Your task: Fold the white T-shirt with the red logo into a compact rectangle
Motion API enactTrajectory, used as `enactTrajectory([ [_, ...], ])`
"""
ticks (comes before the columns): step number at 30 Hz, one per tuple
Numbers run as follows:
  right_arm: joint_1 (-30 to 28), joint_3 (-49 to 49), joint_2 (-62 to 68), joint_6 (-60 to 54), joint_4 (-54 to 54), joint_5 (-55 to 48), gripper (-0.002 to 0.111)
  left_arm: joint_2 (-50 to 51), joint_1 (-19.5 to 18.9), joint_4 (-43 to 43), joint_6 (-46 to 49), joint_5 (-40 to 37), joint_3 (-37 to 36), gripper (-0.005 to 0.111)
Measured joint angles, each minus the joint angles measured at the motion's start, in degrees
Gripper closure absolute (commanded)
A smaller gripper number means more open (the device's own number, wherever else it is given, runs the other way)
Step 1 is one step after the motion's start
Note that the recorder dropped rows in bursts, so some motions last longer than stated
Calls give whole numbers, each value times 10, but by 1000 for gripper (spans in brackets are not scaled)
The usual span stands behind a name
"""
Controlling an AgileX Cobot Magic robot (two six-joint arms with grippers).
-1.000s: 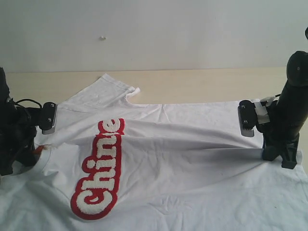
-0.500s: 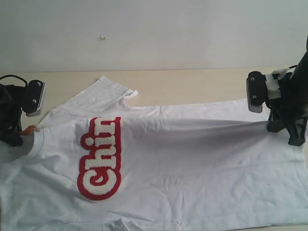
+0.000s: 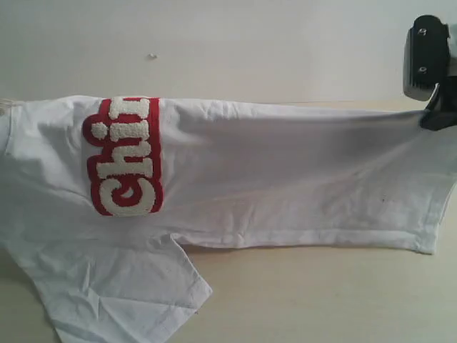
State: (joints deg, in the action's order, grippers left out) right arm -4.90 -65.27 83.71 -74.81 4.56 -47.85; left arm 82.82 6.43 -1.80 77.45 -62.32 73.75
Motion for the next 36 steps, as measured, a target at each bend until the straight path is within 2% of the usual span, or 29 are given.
enactTrajectory([
  [9, 0, 0, -132, -4, 22, -62, 108, -111, 0, 51, -24, -71, 7, 107],
  [17, 22, 0, -176, -4, 39, -117, 108, -171, 0, 88, -53, -80, 7, 107],
  [27, 58, 0, -269, 27, 56, -199, 108, -277, 1, 156, -149, -81, 4, 107],
  [33, 58, 1, -327, 48, 105, -221, 108, -349, 46, 156, -220, -81, -42, 107],
  [36, 59, 1, -349, 56, 128, -224, 108, -392, 88, 152, -257, -83, -59, 107],
])
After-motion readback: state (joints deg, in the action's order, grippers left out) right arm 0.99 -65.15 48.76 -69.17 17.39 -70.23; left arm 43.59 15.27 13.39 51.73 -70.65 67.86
